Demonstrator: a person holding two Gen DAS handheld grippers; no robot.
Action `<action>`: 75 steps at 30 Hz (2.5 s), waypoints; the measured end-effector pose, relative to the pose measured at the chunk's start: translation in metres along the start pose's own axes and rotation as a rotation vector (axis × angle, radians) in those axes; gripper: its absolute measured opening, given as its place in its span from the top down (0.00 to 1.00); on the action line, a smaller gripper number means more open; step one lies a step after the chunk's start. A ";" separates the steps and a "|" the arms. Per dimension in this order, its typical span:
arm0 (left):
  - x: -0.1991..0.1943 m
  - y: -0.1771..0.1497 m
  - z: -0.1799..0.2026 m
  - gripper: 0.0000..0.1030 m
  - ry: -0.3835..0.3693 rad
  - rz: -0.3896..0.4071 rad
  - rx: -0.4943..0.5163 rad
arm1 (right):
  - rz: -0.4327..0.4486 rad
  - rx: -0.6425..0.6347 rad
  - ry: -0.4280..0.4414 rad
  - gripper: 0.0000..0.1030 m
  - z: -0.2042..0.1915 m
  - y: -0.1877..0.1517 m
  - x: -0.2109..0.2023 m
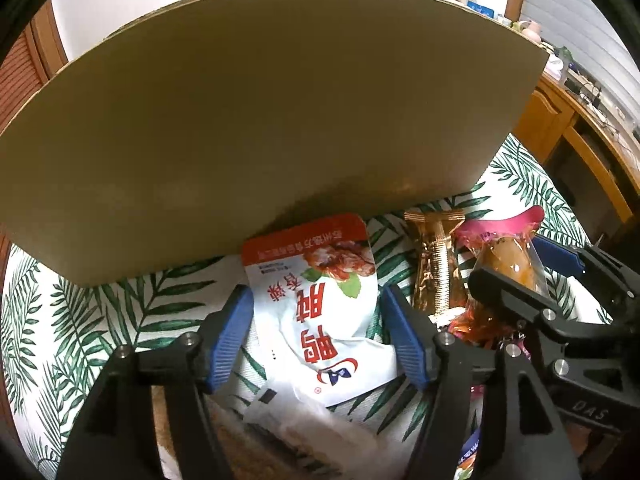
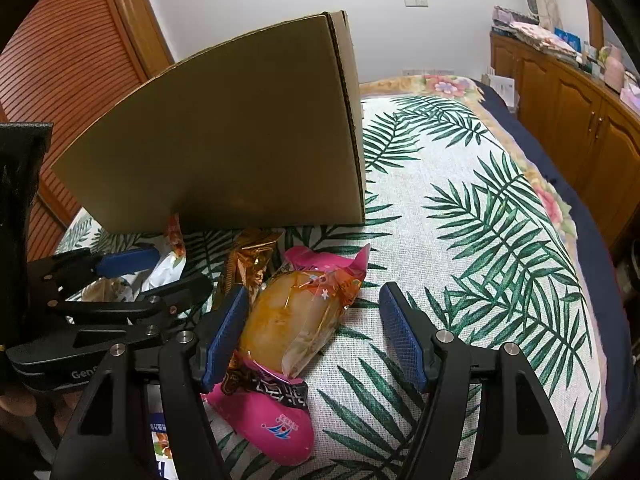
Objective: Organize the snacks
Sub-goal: 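Grasp the white duck-neck pouch with left gripper while right grasps the pink-wrapped bread, then lift both held snacks and carry them over the cardboard box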
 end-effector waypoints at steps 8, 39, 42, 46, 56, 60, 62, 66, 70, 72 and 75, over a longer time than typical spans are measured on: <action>-0.002 0.006 -0.016 0.42 -0.051 0.011 -0.022 | 0.000 -0.001 -0.001 0.33 -0.001 0.000 0.001; -0.078 -0.004 -0.034 0.76 -0.114 0.238 -0.017 | 0.000 -0.043 -0.056 0.32 -0.013 -0.004 0.009; -0.086 -0.003 -0.035 0.76 -0.118 0.259 -0.018 | -0.011 -0.036 -0.038 0.45 -0.016 -0.005 0.008; -0.095 -0.003 -0.036 0.76 -0.131 0.284 -0.020 | -0.033 -0.007 -0.025 0.53 -0.013 -0.006 0.005; -0.115 0.001 -0.031 0.76 -0.160 0.332 -0.011 | -0.004 0.010 -0.045 0.58 -0.003 -0.007 -0.018; -0.122 0.002 -0.030 0.76 -0.159 0.347 -0.007 | 0.000 0.000 -0.048 0.59 -0.003 -0.011 -0.022; -0.127 0.003 -0.030 0.76 -0.161 0.355 -0.007 | 0.011 -0.004 -0.047 0.59 -0.005 -0.011 -0.026; -0.138 0.006 -0.030 0.76 -0.160 0.375 -0.003 | 0.040 -0.011 -0.037 0.60 -0.010 -0.006 -0.040; -0.160 0.015 -0.030 0.76 -0.158 0.417 0.013 | 0.079 -0.026 -0.026 0.60 -0.018 0.005 -0.058; -0.173 0.021 -0.031 0.76 -0.153 0.444 0.025 | 0.101 -0.037 -0.023 0.59 -0.022 0.010 -0.069; -0.193 0.031 -0.033 0.76 -0.145 0.481 0.043 | 0.137 -0.043 -0.014 0.59 -0.028 0.020 -0.084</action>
Point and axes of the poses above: each gripper's, at about its wrist camera, not at the fingertips, and x roughly the way its jaws point, z to its right, y to its top, the point moved 10 cm from there along x, roughly the way its jaws point, and after that the axes turned 12 degrees about x, right-handed, at the moved point
